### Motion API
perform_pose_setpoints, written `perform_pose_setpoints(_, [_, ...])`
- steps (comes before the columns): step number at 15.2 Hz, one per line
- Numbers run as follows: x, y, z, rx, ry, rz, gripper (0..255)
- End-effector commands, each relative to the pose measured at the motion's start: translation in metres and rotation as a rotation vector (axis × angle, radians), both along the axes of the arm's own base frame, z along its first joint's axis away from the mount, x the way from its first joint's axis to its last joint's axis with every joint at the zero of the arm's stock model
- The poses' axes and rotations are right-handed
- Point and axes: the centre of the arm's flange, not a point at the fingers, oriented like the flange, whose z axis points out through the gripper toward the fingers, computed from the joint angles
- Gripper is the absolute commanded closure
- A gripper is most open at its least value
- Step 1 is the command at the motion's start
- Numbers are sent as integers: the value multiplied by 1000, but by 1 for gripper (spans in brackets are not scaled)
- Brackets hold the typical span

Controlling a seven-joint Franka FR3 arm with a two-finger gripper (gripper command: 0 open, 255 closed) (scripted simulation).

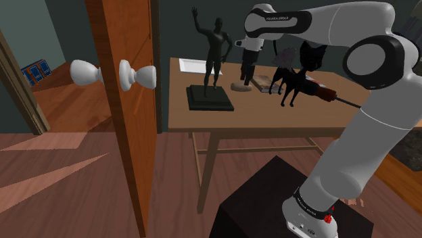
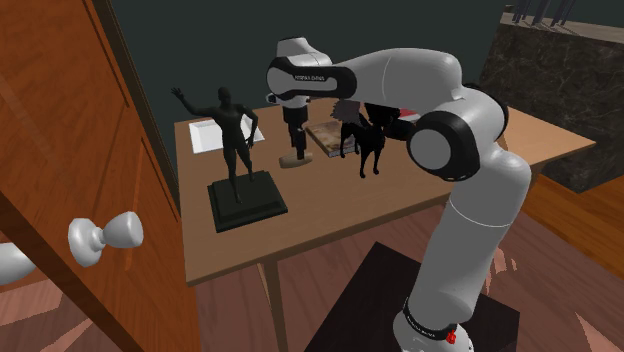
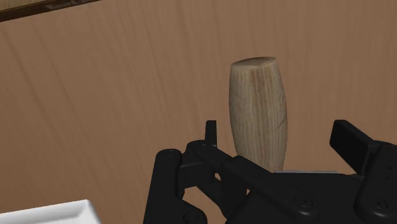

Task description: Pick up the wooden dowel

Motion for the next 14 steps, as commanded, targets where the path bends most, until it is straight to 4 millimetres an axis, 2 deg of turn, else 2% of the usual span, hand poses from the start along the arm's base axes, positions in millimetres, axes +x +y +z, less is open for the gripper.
perform_pose_setpoints(1, [3,-1,-10,2,-1,11,0])
perform_pose_setpoints(5, [3,-1,-31,2,-1,11,0])
perform_pose_setpoints(7, [3,-1,-34,2,-1,11,0])
perform_pose_setpoints(8, [3,-1,-34,2,-1,11,255])
perform_pose_setpoints(14, [3,0,-35,2,-1,11,255])
